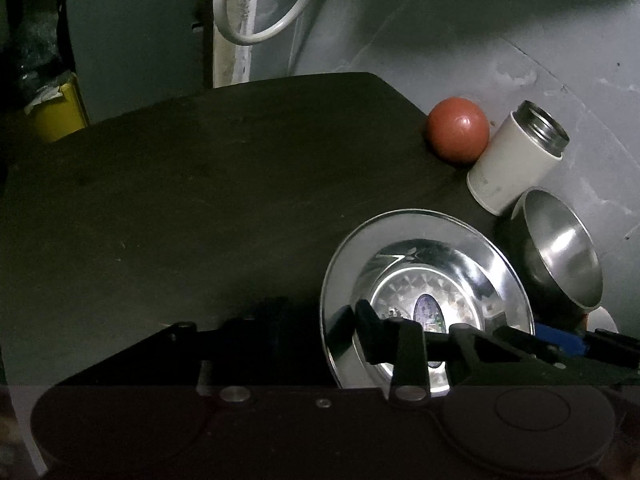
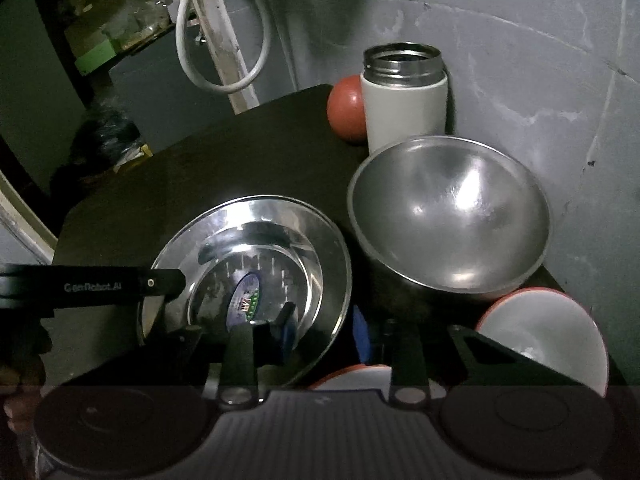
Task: Organize plates and bowls
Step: 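Grasp the rim of the stacked steel plates with the left gripper, then lift the stacked plates with the left gripper and carry them away from the bowls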
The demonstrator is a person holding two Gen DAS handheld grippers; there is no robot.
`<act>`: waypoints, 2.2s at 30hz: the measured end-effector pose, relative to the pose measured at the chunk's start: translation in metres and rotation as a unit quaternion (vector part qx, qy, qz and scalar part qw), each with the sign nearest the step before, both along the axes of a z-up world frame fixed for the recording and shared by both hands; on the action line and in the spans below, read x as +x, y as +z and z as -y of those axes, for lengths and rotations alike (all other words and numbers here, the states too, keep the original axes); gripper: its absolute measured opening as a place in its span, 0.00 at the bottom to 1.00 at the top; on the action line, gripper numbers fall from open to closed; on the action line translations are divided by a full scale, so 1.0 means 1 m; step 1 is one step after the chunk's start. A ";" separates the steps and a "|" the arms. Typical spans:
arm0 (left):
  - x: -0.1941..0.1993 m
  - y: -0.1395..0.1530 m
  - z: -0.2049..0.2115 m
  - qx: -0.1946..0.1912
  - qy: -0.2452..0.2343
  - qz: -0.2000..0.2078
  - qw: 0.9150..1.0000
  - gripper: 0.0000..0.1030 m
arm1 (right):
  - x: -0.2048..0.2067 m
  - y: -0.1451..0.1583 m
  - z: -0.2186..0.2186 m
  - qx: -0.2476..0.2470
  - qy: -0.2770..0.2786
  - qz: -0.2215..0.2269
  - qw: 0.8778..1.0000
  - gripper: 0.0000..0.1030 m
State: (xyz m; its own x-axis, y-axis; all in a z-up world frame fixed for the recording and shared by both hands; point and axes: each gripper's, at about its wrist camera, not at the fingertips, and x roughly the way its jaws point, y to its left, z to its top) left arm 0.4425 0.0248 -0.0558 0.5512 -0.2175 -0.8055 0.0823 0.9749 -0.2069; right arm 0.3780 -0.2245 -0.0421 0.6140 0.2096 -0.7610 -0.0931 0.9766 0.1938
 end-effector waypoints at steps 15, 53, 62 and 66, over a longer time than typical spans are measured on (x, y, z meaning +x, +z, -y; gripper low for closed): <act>-0.020 0.004 -0.006 -0.001 -0.002 0.019 1.000 0.25 | -0.014 0.014 -0.013 -0.017 0.033 0.039 0.999 0.24; -0.211 0.068 -0.064 0.022 0.067 0.092 0.993 0.26 | -0.160 0.079 -0.068 -0.017 0.184 0.122 0.975 0.25; -0.237 0.050 -0.068 0.032 0.070 0.067 0.995 0.27 | -0.180 0.066 -0.074 -0.030 0.221 0.099 0.970 0.26; -0.243 0.040 -0.064 0.039 0.067 0.057 0.995 0.27 | -0.185 0.060 -0.076 -0.040 0.229 0.085 0.969 0.26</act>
State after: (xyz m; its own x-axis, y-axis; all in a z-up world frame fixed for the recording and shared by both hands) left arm 0.2000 0.0890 -0.0160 0.6593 -0.0763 -0.7480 -0.0301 0.9914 -0.1276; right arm 0.1929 -0.1481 0.0179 0.5891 0.4344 -0.6814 -0.5442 0.8366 0.0628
